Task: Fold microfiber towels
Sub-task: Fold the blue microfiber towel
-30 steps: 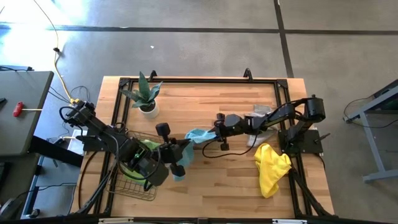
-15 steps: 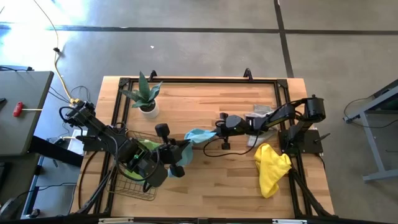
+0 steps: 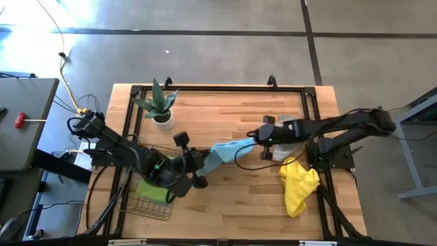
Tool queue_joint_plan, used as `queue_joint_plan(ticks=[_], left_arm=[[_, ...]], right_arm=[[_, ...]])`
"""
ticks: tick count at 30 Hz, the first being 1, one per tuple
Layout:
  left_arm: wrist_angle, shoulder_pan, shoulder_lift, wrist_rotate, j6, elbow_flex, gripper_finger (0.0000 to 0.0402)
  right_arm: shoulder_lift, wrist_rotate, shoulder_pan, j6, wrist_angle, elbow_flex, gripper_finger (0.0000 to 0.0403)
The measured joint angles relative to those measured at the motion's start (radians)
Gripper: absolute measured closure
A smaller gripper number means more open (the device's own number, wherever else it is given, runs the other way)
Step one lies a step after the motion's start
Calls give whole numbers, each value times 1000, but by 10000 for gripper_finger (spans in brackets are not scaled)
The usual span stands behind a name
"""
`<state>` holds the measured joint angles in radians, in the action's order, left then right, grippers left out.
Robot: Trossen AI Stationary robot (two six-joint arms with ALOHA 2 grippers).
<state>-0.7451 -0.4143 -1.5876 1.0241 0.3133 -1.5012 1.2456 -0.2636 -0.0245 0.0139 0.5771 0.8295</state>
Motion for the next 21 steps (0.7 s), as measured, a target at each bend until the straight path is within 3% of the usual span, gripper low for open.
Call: queue_joint_plan(ticks=[6,10,15,21], left_arm=[[7,88,-1,-12,76,55,401],[11,127,0,12,-6,48,401],[13,189,6,65,-181,3,401],[12,289,6,198,-310,-20,401]], right_arm=[[-102,-3,-38,-143,273,110,402],[-102,-103,-42,-129,372,190,402],[-78,-300,-12,94,356,290,403],[-51,-474,80,373,144,337,403]])
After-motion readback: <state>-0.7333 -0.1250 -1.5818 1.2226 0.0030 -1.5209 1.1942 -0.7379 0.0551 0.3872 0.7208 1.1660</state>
